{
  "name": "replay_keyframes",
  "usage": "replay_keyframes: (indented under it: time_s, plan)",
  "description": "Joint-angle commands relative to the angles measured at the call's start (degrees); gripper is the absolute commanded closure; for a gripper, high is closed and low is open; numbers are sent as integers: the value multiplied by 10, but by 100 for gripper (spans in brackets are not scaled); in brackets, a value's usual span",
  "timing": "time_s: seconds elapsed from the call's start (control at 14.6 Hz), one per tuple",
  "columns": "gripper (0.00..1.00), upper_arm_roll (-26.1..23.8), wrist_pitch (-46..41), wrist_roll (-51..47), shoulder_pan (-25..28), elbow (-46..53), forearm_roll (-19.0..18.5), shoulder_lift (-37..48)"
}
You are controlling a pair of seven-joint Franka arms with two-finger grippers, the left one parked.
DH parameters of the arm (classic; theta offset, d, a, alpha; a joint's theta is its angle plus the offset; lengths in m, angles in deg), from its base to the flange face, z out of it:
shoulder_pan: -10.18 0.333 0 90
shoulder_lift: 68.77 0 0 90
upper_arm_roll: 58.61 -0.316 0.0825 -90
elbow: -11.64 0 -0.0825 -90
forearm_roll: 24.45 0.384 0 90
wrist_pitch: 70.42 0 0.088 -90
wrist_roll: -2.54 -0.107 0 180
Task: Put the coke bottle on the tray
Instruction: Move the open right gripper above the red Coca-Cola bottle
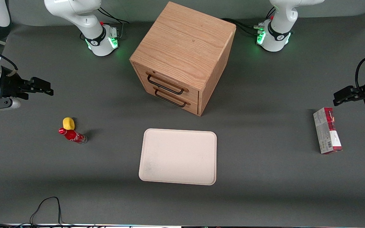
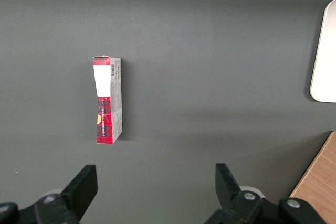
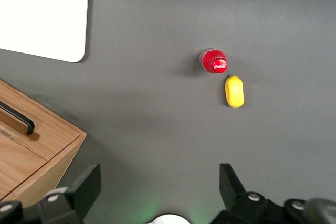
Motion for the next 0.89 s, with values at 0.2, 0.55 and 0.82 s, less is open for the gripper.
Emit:
replay_keyframes:
  time_s: [0.2,0.55,0.82]
  plan:
    - [0,-4,-14,6,-7,13,-6,-3]
    - [0,-2,-19,-10,-12,11,-5,-3]
    - [0,3,-28,2,-28,11,-10,-6]
